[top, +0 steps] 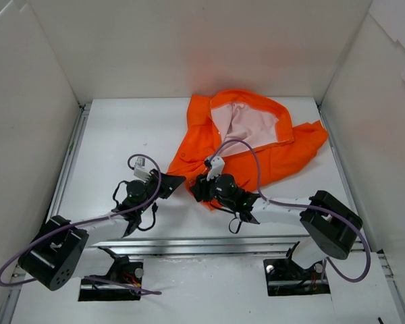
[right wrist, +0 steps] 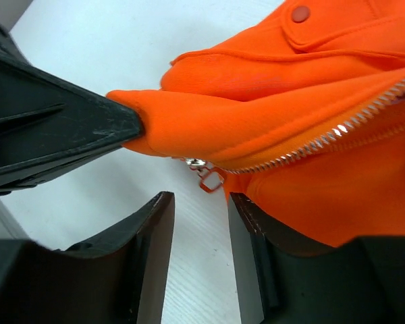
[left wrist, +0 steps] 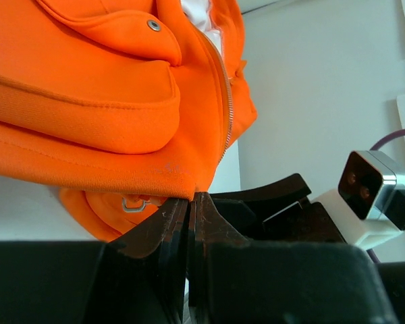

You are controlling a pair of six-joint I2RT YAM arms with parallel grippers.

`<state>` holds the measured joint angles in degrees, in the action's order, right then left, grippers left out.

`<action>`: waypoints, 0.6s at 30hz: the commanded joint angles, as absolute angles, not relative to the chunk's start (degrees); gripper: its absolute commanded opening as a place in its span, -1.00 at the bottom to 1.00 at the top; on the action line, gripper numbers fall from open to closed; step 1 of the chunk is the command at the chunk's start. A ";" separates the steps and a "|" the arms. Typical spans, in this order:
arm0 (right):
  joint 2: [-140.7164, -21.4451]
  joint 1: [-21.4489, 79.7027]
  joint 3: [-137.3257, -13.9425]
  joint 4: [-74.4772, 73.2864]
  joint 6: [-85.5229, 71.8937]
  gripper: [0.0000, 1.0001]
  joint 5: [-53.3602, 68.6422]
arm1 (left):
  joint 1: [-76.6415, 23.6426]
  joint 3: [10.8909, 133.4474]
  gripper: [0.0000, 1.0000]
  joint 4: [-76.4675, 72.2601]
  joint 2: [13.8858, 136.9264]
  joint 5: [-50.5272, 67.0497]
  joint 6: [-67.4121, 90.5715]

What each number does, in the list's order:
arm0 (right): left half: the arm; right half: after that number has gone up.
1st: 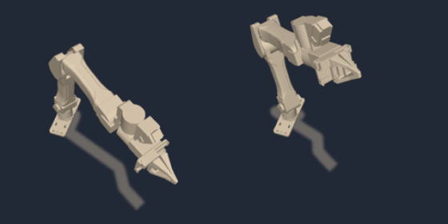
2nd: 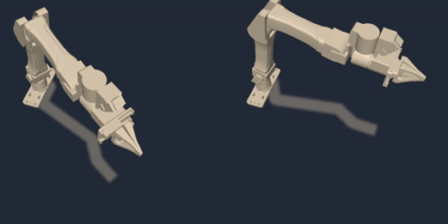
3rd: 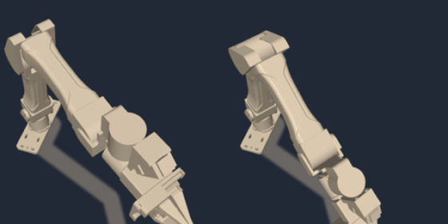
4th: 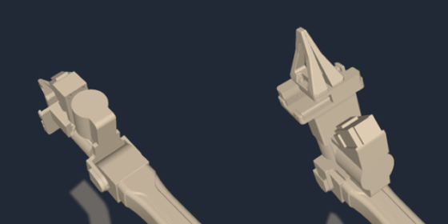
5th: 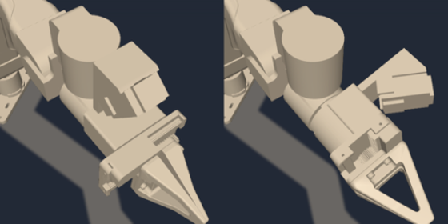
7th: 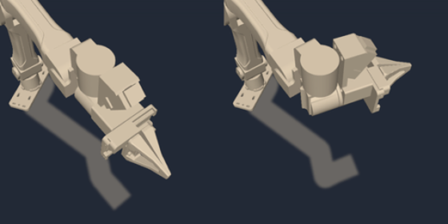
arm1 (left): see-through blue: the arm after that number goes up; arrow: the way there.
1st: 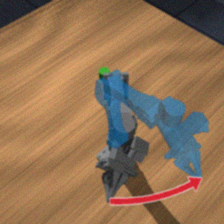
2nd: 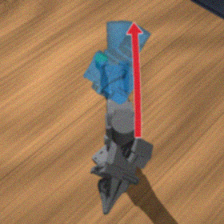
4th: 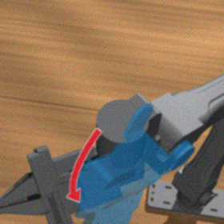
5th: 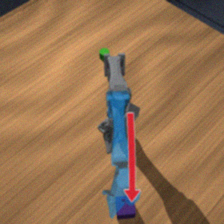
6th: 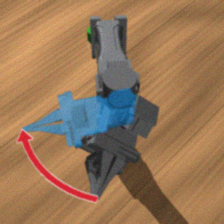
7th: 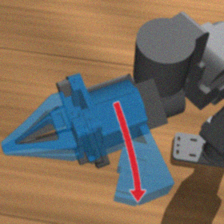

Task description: Zip up the jacket

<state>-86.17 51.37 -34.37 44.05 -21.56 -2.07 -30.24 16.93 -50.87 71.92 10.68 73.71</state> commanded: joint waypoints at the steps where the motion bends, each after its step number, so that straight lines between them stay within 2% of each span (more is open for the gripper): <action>1: -87.01 50.02 -37.61 50.45 -21.80 -0.25 4.20 | -29.71 17.76 -1.00 -58.44 71.45 13.18 75.23; 7: -90.70 48.43 -38.85 50.97 -21.62 0.10 11.16 | -29.09 16.88 -1.00 -58.89 70.93 13.89 75.67; 13: -92.20 47.90 -38.67 54.05 -21.97 0.15 9.67 | -28.56 16.61 -1.00 -58.62 70.49 14.85 75.67; 18: -93.43 48.08 -39.99 53.70 -21.53 0.08 10.28 | -28.04 16.35 -1.00 -58.27 69.87 15.12 75.76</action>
